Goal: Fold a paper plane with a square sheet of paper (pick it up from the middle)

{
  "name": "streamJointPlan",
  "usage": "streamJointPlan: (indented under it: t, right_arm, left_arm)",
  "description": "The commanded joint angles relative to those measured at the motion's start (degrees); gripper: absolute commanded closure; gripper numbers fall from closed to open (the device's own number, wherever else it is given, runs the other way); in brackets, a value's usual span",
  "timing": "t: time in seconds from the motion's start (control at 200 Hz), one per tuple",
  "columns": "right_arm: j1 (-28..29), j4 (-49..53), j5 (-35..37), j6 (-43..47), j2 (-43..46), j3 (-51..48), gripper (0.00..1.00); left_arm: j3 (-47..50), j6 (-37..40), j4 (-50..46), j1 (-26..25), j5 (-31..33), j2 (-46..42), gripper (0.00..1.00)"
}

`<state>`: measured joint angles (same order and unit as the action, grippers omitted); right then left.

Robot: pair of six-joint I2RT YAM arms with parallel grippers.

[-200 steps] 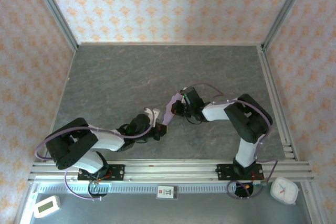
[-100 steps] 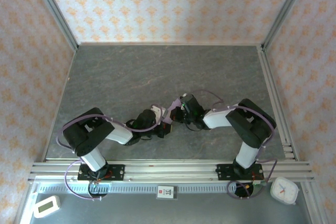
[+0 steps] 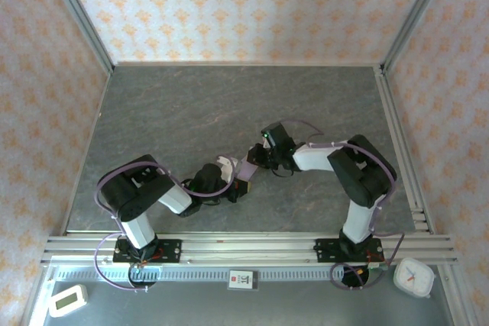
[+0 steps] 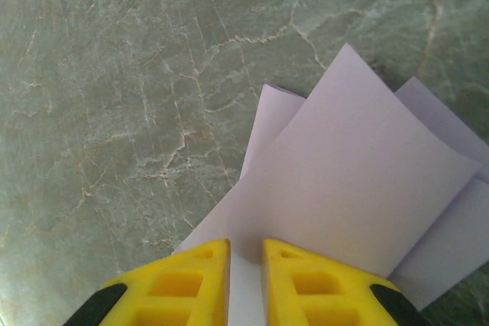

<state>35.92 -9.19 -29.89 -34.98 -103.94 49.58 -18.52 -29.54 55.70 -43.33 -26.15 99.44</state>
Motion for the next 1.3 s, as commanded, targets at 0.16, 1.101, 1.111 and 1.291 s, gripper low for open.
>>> streamJointPlan:
  t: [0.16,1.101,1.111,1.291]
  right_arm:
    - [-4.9,2.5,2.8,2.8,-2.9,-0.8,0.65]
    - [2.4,-7.9,1.2,-5.2,3.1,-13.6,1.00]
    - [2.5,-8.1,1.2,-5.3,3.2,-13.8,1.00]
    - [3.7,-9.2,1.1,-7.3,4.5,-14.1,1.00]
  left_arm:
    - [4.1,-1.0,-8.7,0.6,1.5,4.0,1.00]
    - [-8.4,4.5,-27.8,0.7,3.8,-11.4,1.00]
    - [-8.6,4.8,-28.0,0.7,3.9,-11.1,1.00]
    - [-10.8,7.9,-29.5,0.7,6.2,-5.9,1.00]
